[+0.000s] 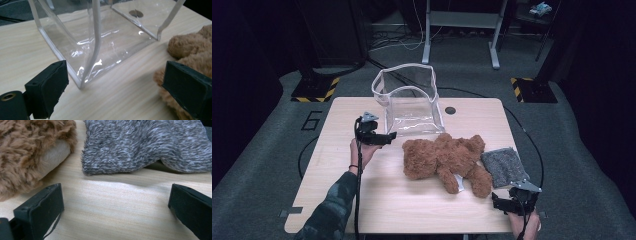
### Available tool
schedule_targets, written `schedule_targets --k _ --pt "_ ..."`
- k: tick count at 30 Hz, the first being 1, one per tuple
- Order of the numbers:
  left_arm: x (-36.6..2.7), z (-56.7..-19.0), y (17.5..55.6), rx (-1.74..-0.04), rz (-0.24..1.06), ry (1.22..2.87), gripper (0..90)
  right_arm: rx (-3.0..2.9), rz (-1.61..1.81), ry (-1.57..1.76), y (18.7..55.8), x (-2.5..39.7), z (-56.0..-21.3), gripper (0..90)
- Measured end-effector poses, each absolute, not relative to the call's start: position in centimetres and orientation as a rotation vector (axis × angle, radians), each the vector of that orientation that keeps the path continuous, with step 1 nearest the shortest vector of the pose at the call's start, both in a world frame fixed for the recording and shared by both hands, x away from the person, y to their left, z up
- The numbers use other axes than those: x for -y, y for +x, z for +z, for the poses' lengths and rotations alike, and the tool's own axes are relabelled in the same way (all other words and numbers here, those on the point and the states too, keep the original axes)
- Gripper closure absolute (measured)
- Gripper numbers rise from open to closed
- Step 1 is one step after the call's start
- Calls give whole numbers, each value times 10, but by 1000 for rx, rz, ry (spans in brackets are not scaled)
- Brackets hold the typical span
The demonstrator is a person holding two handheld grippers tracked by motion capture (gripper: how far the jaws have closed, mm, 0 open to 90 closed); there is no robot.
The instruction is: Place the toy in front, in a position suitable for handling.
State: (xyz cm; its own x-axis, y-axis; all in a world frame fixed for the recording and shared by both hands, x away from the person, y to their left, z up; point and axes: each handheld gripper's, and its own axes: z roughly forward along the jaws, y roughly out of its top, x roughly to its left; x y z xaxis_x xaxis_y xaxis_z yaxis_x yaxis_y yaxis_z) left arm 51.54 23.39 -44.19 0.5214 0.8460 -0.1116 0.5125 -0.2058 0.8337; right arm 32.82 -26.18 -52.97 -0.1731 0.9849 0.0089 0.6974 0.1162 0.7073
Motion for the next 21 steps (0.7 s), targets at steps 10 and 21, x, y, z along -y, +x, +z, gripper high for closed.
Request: schedule_targets --k 10,21 --pt "-233 -422 543 -1170 487 1824 94 -1931 811 1611 328 262 -530 0" --pt "-225 -416 562 -1149 558 1819 303 -1927 812 1614 328 262 -530 0"
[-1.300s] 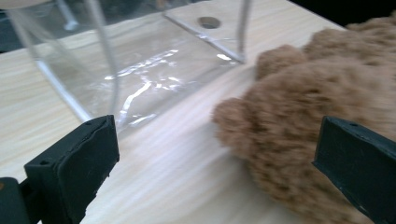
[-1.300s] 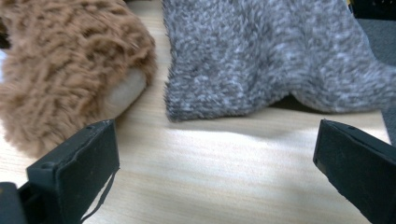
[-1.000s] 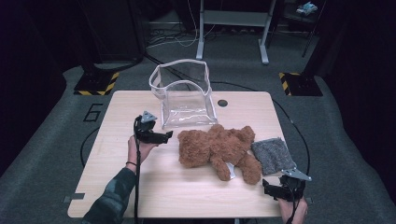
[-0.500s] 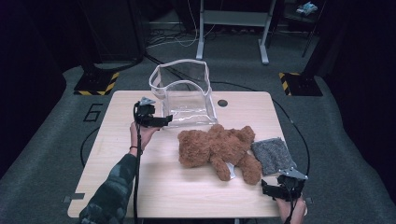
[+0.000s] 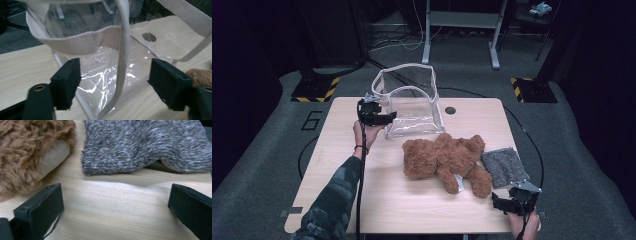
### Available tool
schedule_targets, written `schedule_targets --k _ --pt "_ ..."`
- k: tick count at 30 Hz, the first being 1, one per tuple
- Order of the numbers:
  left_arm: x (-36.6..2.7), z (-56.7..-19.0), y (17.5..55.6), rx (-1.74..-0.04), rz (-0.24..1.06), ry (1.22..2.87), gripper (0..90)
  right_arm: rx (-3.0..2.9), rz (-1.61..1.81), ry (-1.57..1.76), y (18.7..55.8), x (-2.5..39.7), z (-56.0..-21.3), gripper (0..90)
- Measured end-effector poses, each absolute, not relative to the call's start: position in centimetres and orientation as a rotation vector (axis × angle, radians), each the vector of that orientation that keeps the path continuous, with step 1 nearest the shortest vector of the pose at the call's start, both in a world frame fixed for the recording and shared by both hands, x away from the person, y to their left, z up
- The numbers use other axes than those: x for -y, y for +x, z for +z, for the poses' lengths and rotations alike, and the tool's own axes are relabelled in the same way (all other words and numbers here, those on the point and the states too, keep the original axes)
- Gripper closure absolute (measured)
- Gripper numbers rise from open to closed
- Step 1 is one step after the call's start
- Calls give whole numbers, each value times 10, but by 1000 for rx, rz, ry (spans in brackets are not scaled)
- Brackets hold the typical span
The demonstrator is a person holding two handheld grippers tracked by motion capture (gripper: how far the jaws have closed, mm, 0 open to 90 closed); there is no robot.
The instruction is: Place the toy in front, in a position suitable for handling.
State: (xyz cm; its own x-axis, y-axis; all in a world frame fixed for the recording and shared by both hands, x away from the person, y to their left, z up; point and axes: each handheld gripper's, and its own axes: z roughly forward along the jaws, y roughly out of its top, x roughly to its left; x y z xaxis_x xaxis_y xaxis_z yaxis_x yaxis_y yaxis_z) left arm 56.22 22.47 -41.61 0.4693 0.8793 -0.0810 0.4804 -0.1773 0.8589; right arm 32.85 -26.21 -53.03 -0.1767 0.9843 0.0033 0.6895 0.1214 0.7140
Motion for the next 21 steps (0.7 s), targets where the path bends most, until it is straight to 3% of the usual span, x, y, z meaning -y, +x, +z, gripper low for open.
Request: schedule_targets --k 1,3,4,5,6,7,11,14,19,21 --pt "-221 -416 564 -1143 574 1845 374 -1927 812 1614 328 262 -530 0" --pt "-218 -417 566 -1139 575 1860 394 -1927 812 1614 328 262 -530 0" --pt "-215 -419 567 -1147 597 1880 508 -1926 813 1615 328 262 -530 0" --pt "-215 -419 567 -1147 597 1880 550 -1926 813 1615 328 262 -530 0" --pt "-213 -421 569 -1145 594 1905 550 -1926 812 1616 328 262 -530 0" --pt "-211 -423 570 -1150 596 1913 626 -1925 810 1617 328 262 -530 0" --pt "-211 -430 574 -1187 576 1918 749 -1921 809 1623 328 262 -530 0" --pt "-212 -430 575 -1192 587 1906 787 -1921 810 1621 328 262 -530 0" --pt "-206 -429 575 -1177 614 1909 627 -1920 810 1623 328 262 -530 0" --pt "-204 -429 576 -1172 633 1909 630 -1921 810 1622 328 262 -530 0"
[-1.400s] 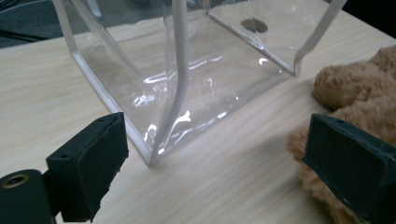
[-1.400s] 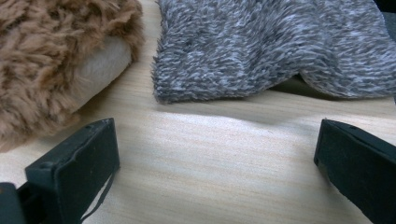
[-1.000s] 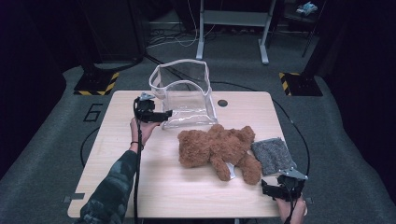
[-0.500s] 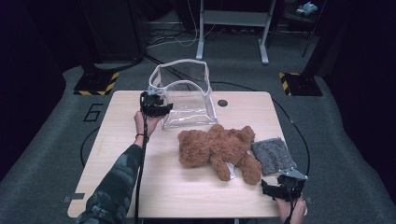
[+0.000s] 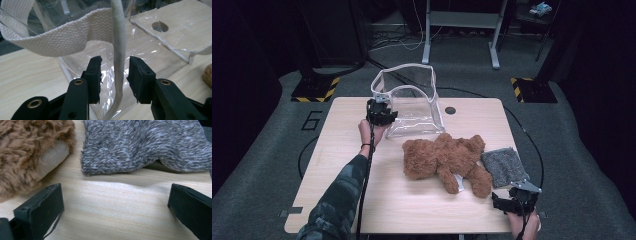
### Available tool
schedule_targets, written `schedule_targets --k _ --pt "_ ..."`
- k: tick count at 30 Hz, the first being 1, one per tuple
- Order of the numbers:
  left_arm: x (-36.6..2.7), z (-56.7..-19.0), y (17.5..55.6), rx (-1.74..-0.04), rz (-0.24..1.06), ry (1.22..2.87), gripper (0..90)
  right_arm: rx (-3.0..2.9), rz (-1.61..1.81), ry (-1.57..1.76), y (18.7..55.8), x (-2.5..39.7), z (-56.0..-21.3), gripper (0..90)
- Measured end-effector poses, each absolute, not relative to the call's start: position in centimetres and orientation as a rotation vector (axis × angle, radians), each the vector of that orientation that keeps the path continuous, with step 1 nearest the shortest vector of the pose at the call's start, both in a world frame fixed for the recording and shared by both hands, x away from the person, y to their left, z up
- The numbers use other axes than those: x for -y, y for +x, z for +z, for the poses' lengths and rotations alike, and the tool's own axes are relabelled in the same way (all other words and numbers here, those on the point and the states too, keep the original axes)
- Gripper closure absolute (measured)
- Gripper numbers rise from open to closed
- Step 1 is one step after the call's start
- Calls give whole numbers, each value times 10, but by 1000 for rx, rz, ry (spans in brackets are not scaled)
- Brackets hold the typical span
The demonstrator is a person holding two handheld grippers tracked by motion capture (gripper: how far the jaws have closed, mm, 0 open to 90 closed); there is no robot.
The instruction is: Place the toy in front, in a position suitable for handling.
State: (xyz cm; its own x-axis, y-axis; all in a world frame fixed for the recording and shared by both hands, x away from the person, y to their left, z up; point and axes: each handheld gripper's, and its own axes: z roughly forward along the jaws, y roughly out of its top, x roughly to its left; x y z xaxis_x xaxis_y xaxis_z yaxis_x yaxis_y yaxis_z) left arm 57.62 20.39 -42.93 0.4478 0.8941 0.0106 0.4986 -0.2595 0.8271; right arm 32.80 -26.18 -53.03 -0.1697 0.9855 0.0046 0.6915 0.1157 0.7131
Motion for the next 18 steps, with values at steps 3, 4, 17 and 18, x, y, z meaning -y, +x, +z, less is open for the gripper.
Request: schedule_targets --k 3,4,17,18 --pt "-202 -430 577 -1180 670 1902 724 -1918 810 1625 328 262 -530 0" --pt "-202 -431 578 -1195 690 1887 768 -1917 811 1625 328 262 -530 0" --pt "-205 -431 578 -1271 791 1837 874 -1923 811 1615 328 263 -530 0" --pt "-206 -431 578 -1269 795 1838 874 -1923 811 1614 328 263 -530 0"
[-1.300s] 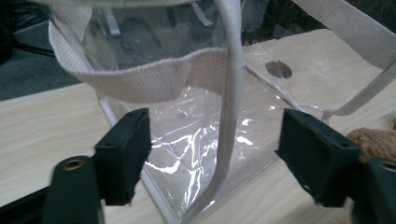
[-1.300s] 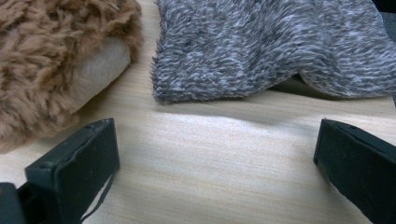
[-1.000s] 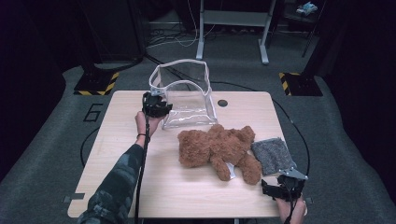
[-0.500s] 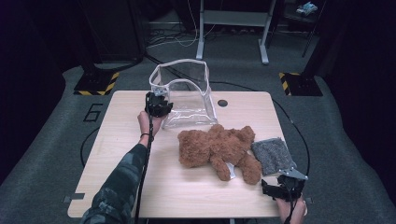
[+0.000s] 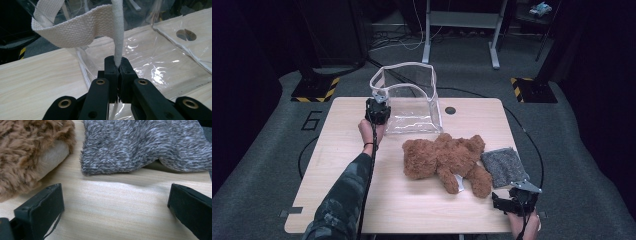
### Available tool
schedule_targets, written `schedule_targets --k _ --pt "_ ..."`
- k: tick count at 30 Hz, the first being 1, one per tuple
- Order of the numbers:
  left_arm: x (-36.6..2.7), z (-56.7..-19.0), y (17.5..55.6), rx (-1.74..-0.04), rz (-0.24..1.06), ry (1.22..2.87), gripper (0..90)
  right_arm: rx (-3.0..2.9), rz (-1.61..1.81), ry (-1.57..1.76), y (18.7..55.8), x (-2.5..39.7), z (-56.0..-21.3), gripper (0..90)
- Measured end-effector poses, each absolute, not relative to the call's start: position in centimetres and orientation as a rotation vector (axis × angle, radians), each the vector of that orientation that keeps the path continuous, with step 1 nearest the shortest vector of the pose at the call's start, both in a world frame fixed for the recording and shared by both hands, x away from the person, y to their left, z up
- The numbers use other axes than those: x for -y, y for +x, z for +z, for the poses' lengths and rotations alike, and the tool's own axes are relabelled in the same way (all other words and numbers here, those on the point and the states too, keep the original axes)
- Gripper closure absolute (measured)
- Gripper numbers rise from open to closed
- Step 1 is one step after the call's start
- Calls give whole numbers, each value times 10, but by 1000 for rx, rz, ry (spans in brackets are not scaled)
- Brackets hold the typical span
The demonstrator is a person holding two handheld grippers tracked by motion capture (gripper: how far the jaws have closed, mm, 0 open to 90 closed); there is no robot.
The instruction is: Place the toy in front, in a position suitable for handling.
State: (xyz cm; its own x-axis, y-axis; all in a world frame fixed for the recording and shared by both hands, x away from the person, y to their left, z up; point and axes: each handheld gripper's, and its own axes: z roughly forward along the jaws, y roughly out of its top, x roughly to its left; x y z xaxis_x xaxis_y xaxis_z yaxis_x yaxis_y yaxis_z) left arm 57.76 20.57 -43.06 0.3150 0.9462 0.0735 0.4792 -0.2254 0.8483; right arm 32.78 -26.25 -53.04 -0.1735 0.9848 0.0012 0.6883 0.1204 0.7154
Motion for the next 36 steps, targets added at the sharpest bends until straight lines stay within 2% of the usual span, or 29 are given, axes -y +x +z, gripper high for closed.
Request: schedule_targets --k 36 --pt "-281 -435 566 -1383 876 1773 874 -1921 810 1622 328 262 -530 0"
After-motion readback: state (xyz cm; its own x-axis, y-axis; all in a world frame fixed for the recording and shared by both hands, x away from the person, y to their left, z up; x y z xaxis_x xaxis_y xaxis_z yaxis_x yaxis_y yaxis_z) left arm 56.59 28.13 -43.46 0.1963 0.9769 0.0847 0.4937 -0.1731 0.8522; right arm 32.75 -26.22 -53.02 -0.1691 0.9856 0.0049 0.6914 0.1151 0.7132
